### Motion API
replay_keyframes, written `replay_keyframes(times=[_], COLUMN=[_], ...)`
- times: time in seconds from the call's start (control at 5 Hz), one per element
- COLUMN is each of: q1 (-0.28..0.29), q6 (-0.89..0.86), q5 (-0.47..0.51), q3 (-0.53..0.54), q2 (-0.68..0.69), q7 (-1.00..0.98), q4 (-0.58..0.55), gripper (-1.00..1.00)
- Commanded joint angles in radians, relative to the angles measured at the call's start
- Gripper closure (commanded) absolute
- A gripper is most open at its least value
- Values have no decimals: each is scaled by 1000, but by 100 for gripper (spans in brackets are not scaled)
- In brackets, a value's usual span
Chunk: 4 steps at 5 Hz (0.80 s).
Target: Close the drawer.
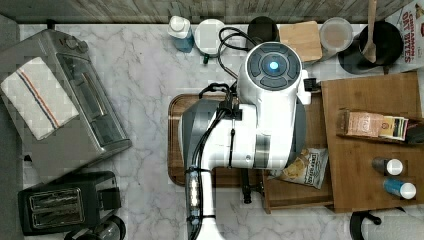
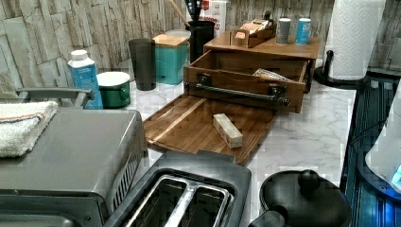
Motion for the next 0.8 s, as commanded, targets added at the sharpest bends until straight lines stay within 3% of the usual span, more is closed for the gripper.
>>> replay_keyframes(times=[0.2,0.6,0.8], q1=[-1,5,37], q6=[0,147,222], q5=[-5,19,20], q3=[0,10,37], q2=[0,-97,-127], q7=[0,-260,-250], q4=[-1,-181,-250], gripper=[100,100,100])
